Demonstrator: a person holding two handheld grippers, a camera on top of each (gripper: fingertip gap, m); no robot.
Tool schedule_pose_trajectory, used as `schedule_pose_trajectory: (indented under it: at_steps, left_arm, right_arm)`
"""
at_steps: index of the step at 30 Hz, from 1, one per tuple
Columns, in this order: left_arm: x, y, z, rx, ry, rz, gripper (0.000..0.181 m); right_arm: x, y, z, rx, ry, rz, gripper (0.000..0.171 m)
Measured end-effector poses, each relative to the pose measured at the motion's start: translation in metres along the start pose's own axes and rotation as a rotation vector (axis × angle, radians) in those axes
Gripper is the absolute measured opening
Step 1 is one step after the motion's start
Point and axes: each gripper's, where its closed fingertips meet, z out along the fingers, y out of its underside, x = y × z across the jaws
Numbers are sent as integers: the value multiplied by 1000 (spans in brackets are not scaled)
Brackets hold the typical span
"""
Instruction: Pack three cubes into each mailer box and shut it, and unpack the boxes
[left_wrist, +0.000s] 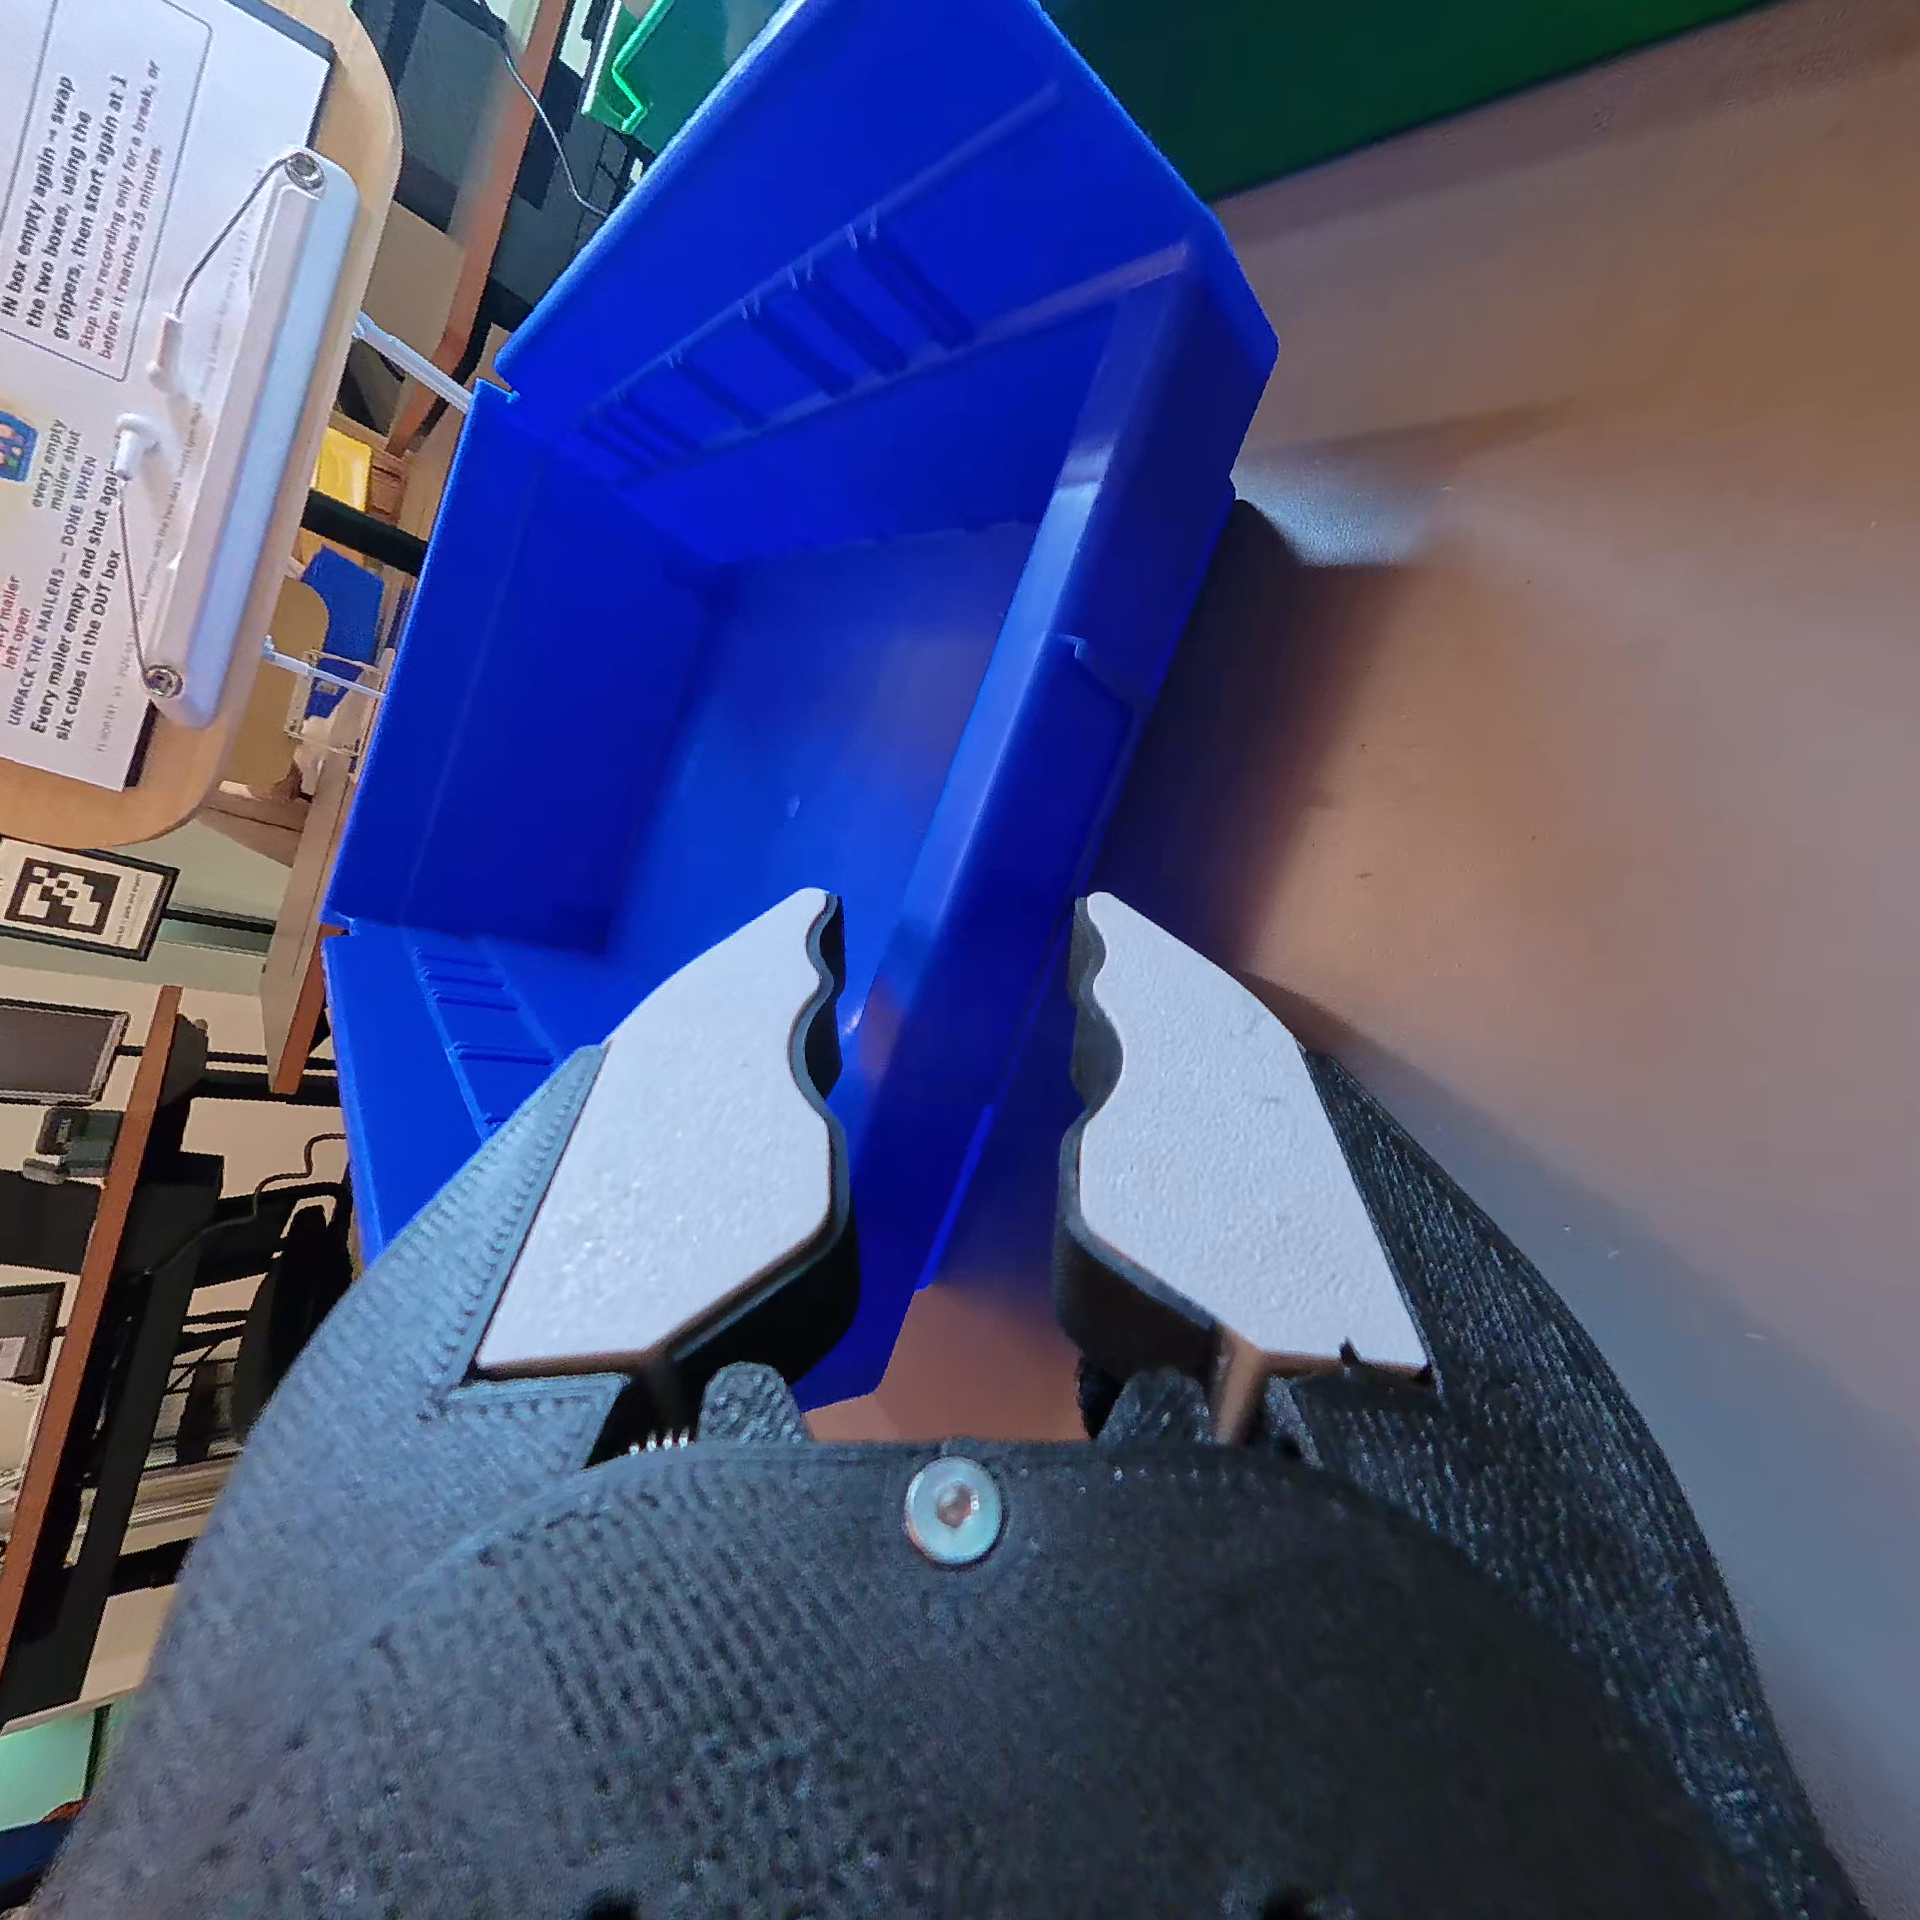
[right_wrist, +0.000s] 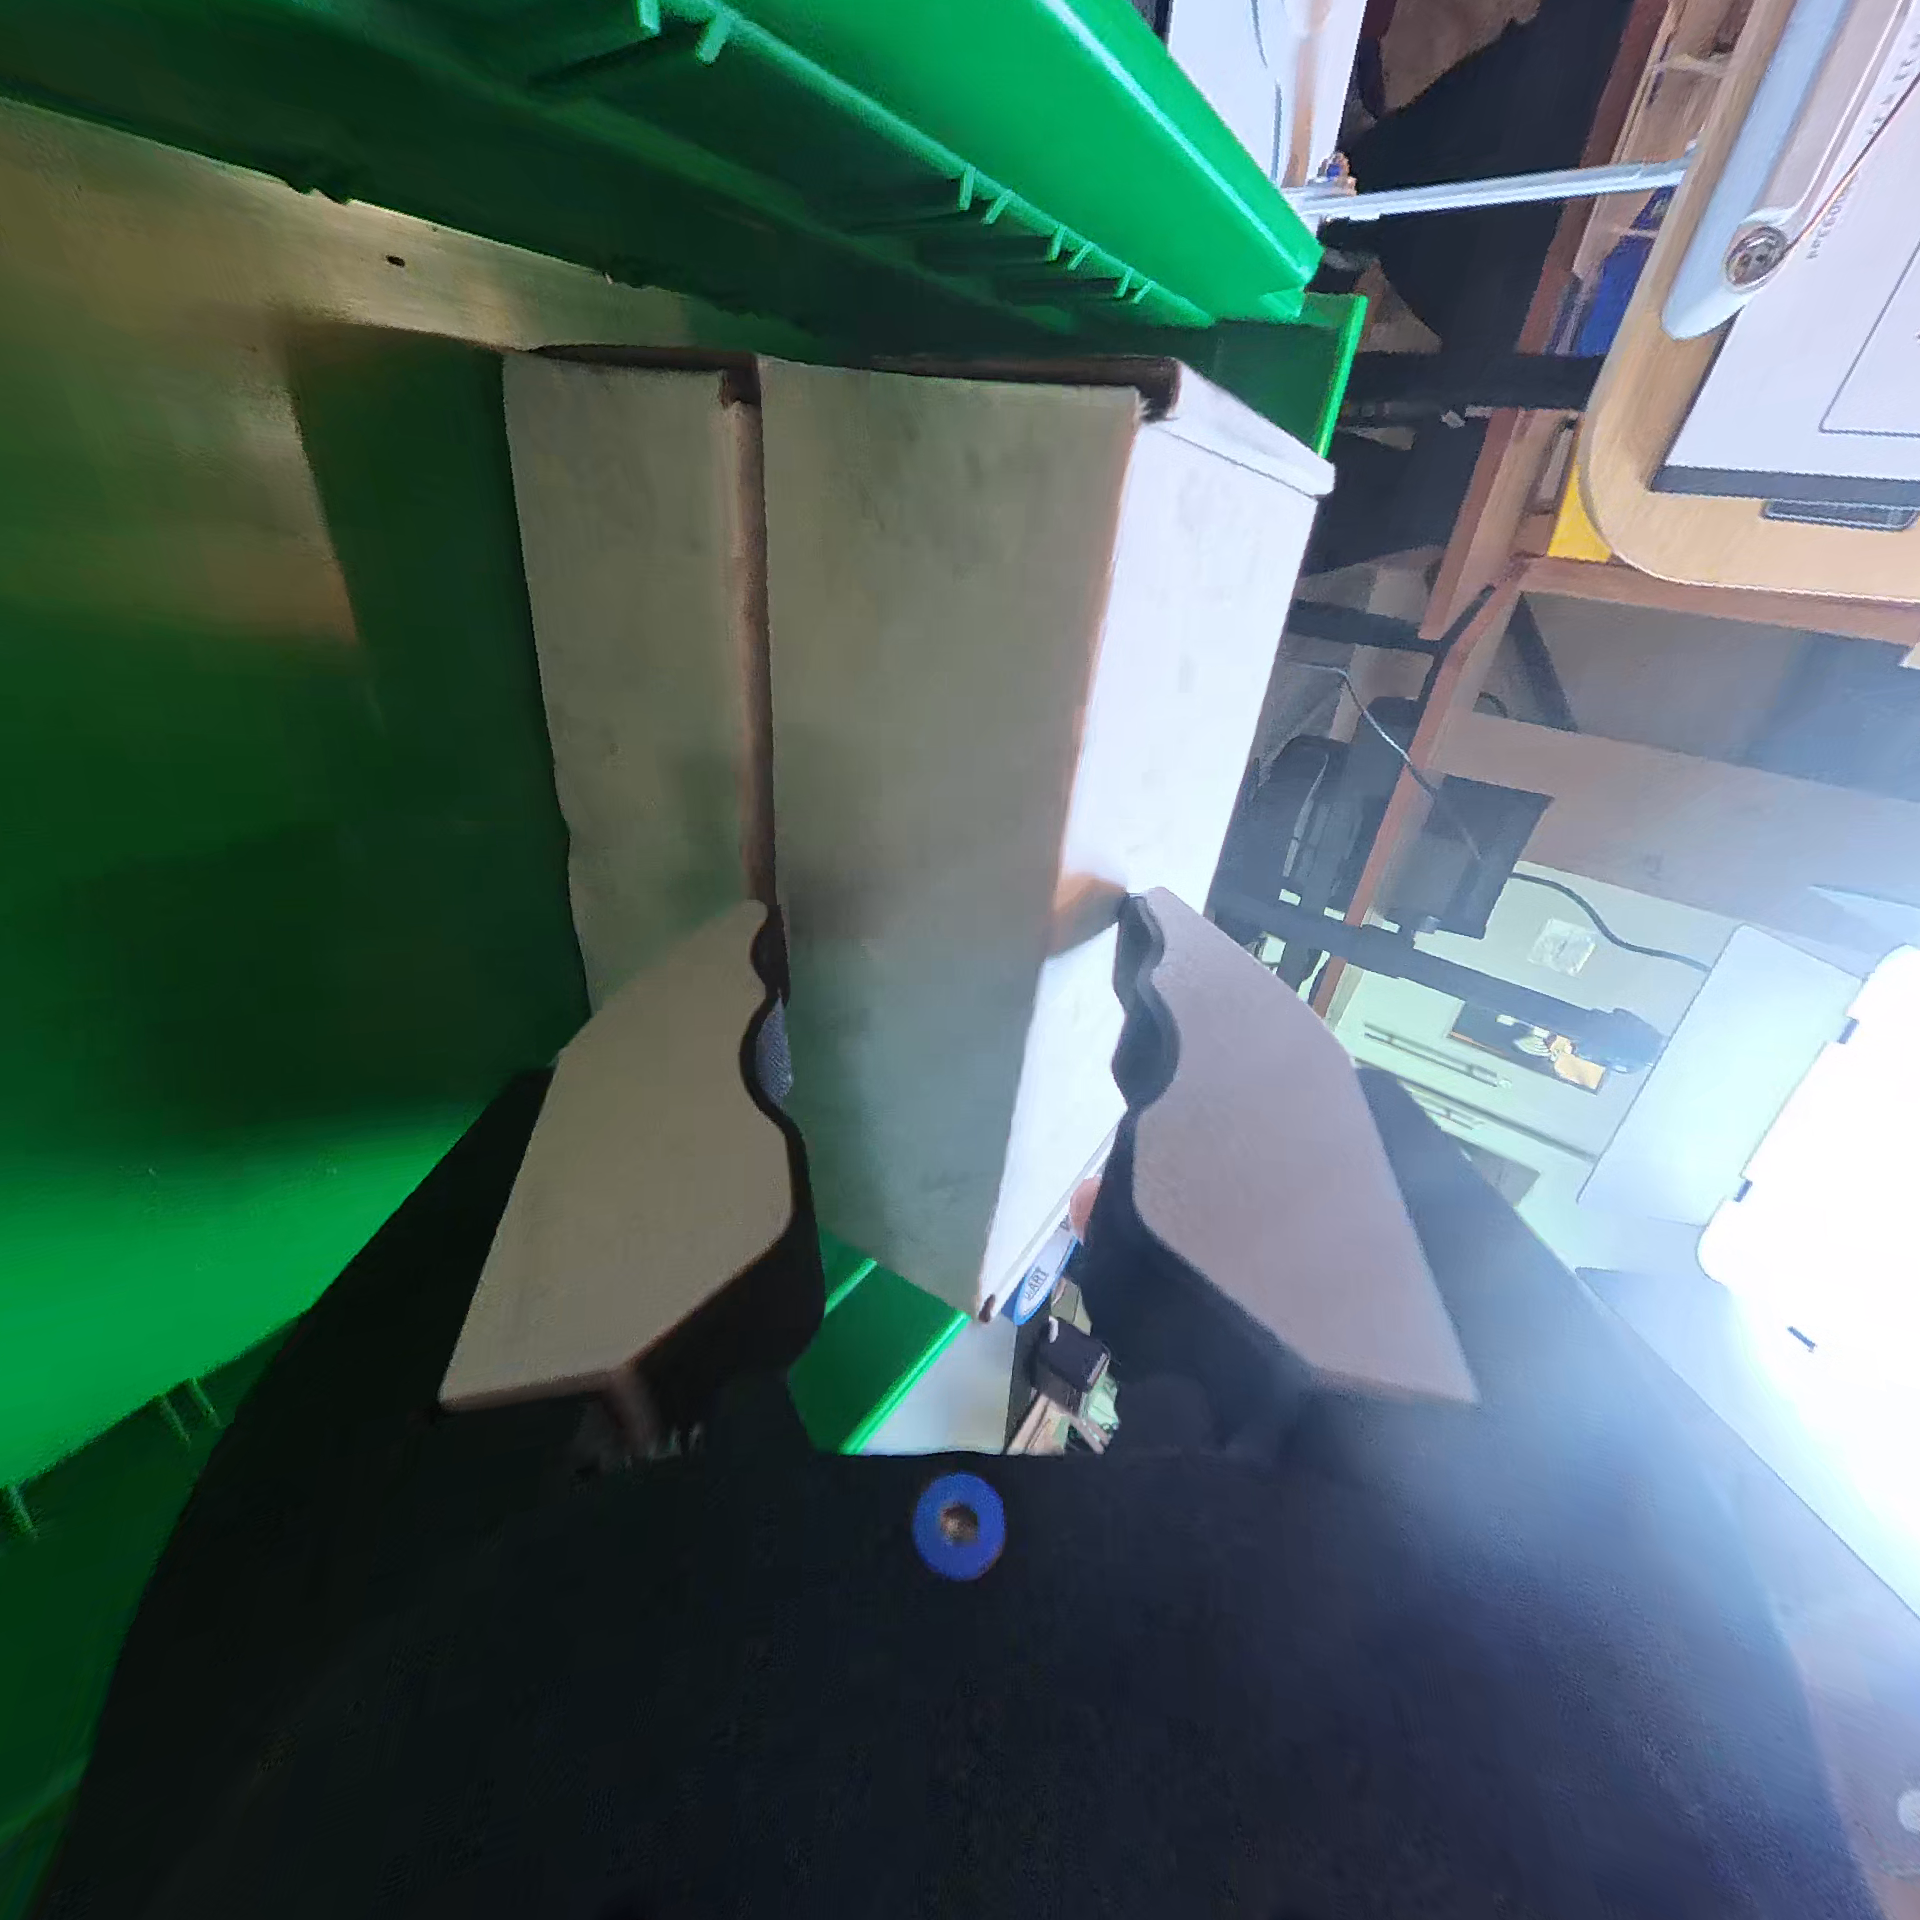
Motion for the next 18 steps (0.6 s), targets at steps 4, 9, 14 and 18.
schedule_pose_trajectory:
  at_steps: [4, 9, 14, 18]
  left_arm:
    - [-1, 0, 0, -4, -10, 4, 42]
    - [-1, 0, 0, -8, -21, 6, 43]
    - [-2, 0, 0, -7, -21, 5, 43]
    - [-2, -1, 0, -8, -26, 15, 43]
  right_arm:
    - [3, 0, -5, 12, 55, -49, 57]
    - [-1, -3, -31, 74, 10, 28, 56]
    - [-25, -13, -96, 166, -52, 51, 56]
    - [-77, -18, -129, 178, -209, 12, 56]
